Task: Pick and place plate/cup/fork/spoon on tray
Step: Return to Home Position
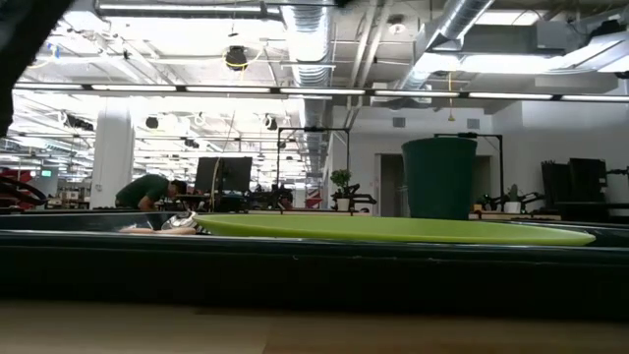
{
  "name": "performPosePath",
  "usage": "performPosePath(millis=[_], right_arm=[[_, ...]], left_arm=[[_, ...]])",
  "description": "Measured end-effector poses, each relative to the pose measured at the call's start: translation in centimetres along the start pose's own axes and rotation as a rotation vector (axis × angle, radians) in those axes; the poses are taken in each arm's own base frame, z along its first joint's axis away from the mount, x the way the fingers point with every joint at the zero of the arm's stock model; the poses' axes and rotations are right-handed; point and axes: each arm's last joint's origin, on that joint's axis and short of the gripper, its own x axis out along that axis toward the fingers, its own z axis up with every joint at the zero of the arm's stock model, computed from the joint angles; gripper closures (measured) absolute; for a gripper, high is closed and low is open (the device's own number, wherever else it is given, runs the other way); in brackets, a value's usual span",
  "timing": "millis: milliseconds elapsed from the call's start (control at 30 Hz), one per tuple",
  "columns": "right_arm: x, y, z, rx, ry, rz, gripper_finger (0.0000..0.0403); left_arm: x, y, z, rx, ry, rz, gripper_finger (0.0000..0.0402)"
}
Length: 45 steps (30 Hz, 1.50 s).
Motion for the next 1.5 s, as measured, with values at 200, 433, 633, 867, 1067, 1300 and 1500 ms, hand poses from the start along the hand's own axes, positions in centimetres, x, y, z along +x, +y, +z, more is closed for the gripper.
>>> performPosePath(millis=[200,433,633,867,1067,1300,1500], right_arm=[[-0.4,2.9,1.9,-0.368,-0.182,0.235,0.0268],[-7.7,0.3,9.9,-0.775,-0.457,0.393,0.0268],[-15.1,-7.5,12.2,-0.872,-0.691,0.617,0.0268],[-15.3,-16.0,8.4,-0.692,-0.925,0.723,0.0268],[-14.3,-19.1,6.1,-0.593,-1.079,0.786,0.0268],[-12.0,-18.4,5.9,-0.614,-0.96,0.776,0.0269],[-7.4,-18.2,4.5,-0.637,-0.941,0.885,0.027]], left_arm=[[-10.4,-5.7,-1.7,0.04,-0.081,0.121,0.0173],[-20.1,-12.6,-4.6,0.279,-0.361,0.141,0.0173],[-23.0,-16.5,-8.8,0.588,-0.488,-0.198,0.0173],[-17.6,-14.2,-17.9,0.425,-0.644,-0.13,0.0173],[-15.6,-9.9,-26.1,0.302,-0.948,-0.238,0.0173],[-11.9,-5.5,-34.0,0.201,-1.154,-0.329,0.0173],[-8.9,-3.4,-37.8,0.147,-1.119,-0.284,0.0173]])
